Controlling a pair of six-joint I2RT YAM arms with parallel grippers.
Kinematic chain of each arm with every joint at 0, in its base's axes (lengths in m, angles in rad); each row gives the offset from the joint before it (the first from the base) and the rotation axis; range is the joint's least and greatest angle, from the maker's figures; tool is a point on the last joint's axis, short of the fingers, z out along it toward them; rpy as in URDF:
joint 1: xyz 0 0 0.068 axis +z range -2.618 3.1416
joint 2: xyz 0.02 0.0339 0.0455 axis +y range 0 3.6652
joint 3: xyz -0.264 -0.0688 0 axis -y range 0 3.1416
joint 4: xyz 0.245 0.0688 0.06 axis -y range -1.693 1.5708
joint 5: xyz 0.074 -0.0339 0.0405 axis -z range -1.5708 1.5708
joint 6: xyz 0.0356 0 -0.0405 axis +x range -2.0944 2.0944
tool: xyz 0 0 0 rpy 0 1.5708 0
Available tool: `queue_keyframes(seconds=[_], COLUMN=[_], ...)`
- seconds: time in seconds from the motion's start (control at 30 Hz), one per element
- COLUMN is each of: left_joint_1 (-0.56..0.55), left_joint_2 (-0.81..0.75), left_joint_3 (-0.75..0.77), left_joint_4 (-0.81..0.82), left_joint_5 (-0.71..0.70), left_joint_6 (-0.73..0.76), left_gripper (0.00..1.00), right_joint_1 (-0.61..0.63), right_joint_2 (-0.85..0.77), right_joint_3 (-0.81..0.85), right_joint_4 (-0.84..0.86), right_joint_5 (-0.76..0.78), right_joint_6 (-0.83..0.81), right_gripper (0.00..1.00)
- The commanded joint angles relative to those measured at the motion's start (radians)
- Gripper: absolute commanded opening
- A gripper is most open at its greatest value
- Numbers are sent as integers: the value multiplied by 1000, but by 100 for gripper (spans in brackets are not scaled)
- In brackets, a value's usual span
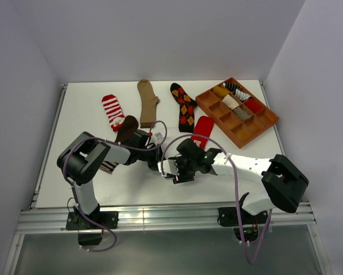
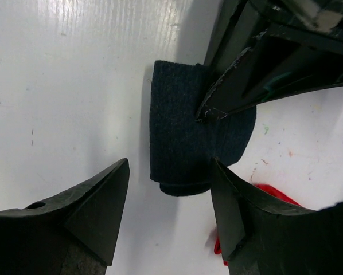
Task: Roll the socks
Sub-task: Roll the sock at the center of the board.
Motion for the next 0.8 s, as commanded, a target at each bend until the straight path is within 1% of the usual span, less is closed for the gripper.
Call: queue_keyframes(seconds=[0.0,0.03,0.2,0.47,0.5,0.53,0.57,0.67,0.7,0.77], left_joint_1=[-6,-4,-3,0,0,0,0,3,8,13], left_joint_2=[76,76,68,51,47,45,35,-7,-21,-62], left_joint_3=[-75,-73,-68,-67,-65,-65,-70,-94,-102,-127], left_joint_4=[-244,-248,-243,-218,-221,-220,-217,-160,-148,-81], left_joint_5=[-151,-151,-144,-119,-124,-124,-127,-136,-145,-159], left_joint_6=[84,85,87,74,79,81,74,62,47,25], left_gripper=[0,0,0,0,0,0,0,6,13,19], right_joint_1=[20,23,29,26,25,22,14,-17,-44,-72], right_joint_2=[27,36,83,168,172,175,185,198,217,240], right_joint_3=[19,25,59,117,120,135,145,203,244,281], right_joint_4=[35,28,7,-22,-28,-45,-60,-142,-198,-246], right_joint_5=[35,37,51,49,45,41,26,-44,-66,-127], right_joint_6=[-2,1,23,56,59,64,67,76,75,73], right_gripper=[65,64,52,48,45,41,39,36,35,32])
